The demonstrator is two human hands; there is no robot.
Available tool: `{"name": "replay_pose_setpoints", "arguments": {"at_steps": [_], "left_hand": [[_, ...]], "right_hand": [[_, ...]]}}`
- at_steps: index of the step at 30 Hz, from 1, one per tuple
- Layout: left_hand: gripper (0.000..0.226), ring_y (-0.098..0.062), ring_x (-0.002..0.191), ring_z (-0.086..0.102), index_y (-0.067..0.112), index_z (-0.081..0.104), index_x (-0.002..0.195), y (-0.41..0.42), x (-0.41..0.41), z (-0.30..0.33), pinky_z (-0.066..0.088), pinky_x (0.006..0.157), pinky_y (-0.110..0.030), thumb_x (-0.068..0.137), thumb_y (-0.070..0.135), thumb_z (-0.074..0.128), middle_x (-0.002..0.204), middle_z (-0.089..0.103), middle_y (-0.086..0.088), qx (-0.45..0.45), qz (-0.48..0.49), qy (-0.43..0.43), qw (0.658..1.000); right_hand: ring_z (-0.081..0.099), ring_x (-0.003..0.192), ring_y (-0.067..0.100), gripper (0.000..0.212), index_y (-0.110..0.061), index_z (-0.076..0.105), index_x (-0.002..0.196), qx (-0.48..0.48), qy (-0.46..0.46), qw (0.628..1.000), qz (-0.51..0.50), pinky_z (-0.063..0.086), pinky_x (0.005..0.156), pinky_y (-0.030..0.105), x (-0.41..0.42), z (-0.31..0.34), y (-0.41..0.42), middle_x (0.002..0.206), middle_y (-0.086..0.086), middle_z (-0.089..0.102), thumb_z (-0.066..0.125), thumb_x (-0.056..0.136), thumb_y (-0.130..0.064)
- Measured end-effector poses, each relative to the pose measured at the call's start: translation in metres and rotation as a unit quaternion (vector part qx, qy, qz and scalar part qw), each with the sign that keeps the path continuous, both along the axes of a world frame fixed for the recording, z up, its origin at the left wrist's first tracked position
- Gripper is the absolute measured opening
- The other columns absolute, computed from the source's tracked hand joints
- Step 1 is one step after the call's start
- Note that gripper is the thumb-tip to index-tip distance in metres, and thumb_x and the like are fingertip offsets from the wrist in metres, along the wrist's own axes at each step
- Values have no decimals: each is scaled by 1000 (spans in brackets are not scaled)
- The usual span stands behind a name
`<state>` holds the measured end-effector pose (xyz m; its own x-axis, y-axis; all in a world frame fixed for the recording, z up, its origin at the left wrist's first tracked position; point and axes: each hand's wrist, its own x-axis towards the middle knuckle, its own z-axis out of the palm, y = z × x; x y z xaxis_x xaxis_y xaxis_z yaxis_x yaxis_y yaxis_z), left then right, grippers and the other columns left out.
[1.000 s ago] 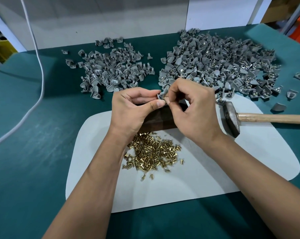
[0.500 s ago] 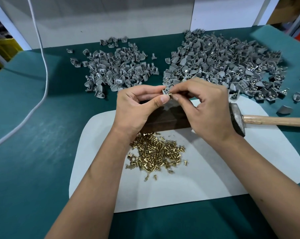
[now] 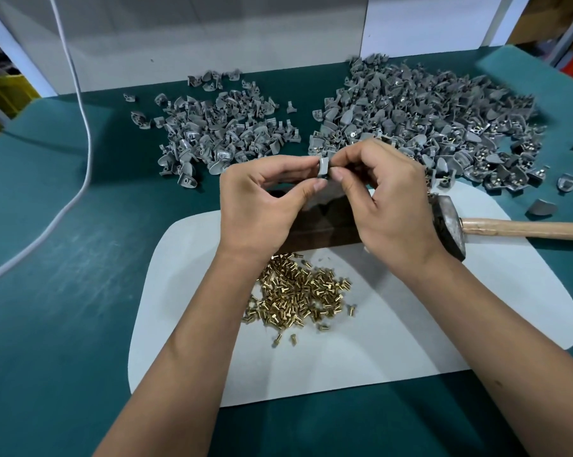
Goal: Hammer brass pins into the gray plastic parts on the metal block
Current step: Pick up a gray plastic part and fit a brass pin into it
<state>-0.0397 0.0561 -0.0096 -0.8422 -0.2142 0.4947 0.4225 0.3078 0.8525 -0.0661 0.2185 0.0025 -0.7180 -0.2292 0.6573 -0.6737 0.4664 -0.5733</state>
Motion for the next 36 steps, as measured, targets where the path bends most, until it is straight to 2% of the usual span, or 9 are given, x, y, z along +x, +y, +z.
{"name": "replay_pose_setpoints", "arguments": {"at_steps": [5, 13, 18, 25, 31, 36], "left_hand": [[17, -16, 77, 77, 5, 79, 100, 6, 0, 0, 64, 76, -36, 84, 4, 82, 87, 79, -4, 8, 14, 7, 1000], [12, -11, 79, 77, 7, 81, 96, 11, 2, 4, 64, 79, -37, 84, 5, 81, 87, 79, 2, -19, 45, -21, 999], [11, -3, 77, 74, 12, 82, 93, 18, 6, 10, 62, 76, -29, 83, 8, 82, 84, 77, 9, -61, 81, -3, 995], [10, -7, 79, 73, 9, 81, 92, 27, 10, 15, 61, 76, -30, 82, 8, 80, 86, 78, 4, -119, 125, 29, 985], [8, -11, 75, 70, 8, 81, 89, 29, 12, 13, 55, 69, -22, 82, 8, 79, 84, 77, 0, -173, 150, 52, 972], [7, -11, 75, 70, 9, 81, 89, 28, 12, 13, 55, 68, -22, 82, 9, 79, 83, 76, 2, -180, 143, 42, 972]], "right_hand": [[62, 88, 12, 9, -1, 71, 100, -18, -1, 1000, -21, 47, 81, 15, 5, 3, -4, 94, 2, 68, 64, 96, -4], [66, 83, 14, 9, -3, 75, 98, -6, -1, 997, -73, 54, 78, 24, 8, 4, -7, 92, 3, 73, 69, 93, -7], [67, 80, 14, 8, -4, 76, 95, -28, -28, 996, -84, 56, 77, 29, 10, 6, -9, 89, 2, 73, 69, 92, -7], [67, 78, 8, 7, -9, 77, 92, -49, -71, 992, -93, 53, 75, 17, 13, 11, -7, 83, -4, 72, 71, 89, -7], [65, 75, 2, 8, -11, 77, 91, -41, -92, 990, -96, 49, 73, 11, 13, 12, -8, 82, -7, 70, 72, 88, -6], [67, 78, 5, 9, -12, 78, 92, -43, -108, 988, -98, 52, 75, 15, 13, 11, -8, 83, -7, 71, 72, 88, -6]]}}
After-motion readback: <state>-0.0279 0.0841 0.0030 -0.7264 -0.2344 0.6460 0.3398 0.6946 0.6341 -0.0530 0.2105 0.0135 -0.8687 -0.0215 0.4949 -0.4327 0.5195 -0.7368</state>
